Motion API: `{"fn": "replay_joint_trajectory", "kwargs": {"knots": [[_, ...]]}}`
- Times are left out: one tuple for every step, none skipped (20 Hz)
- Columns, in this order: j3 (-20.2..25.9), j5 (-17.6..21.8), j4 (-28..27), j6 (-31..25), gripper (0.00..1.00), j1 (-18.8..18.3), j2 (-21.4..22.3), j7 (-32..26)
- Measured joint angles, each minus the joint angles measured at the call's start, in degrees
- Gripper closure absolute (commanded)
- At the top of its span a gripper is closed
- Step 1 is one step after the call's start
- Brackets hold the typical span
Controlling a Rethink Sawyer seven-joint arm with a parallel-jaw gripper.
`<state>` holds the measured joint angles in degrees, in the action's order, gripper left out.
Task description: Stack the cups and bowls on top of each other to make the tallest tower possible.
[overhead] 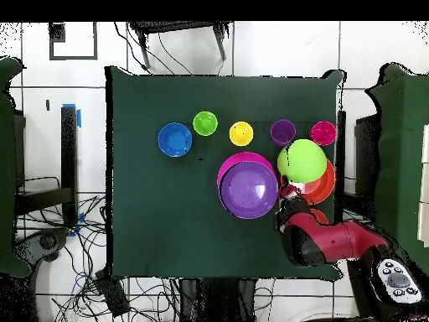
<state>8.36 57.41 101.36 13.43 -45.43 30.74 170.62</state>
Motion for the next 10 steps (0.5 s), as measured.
{"fn": "replay_joint_trajectory", "kwargs": {"knots": [[-0.28,0.24,-0.29,0.14,0.0,-0.01,-0.67,0.0],[-0.54,0.49,-0.53,0.19,0.0,-0.01,-1.24,0.0],[-0.75,1.2,-0.85,0.17,0.0,-0.05,-2.04,0.0],[-0.74,1.64,-0.93,0.19,0.0,-0.12,-2.31,0.0],[-0.73,1.92,-0.94,0.19,0.0,-0.18,-2.43,0.0],[-0.71,2.2,-0.95,0.19,0.0,-0.24,-2.54,0.0],[-0.69,2.44,-0.96,0.2,0.0,-0.31,-2.59,0.0],[-0.61,3.02,-0.96,0.2,0.0,-0.45,-2.56,0.0],[-0.53,3.33,-0.96,0.19,0.0,-0.53,-2.48,0.0],[-0.4,3.58,-0.94,0.18,0.0,-0.63,-2.38,0.0]]}}
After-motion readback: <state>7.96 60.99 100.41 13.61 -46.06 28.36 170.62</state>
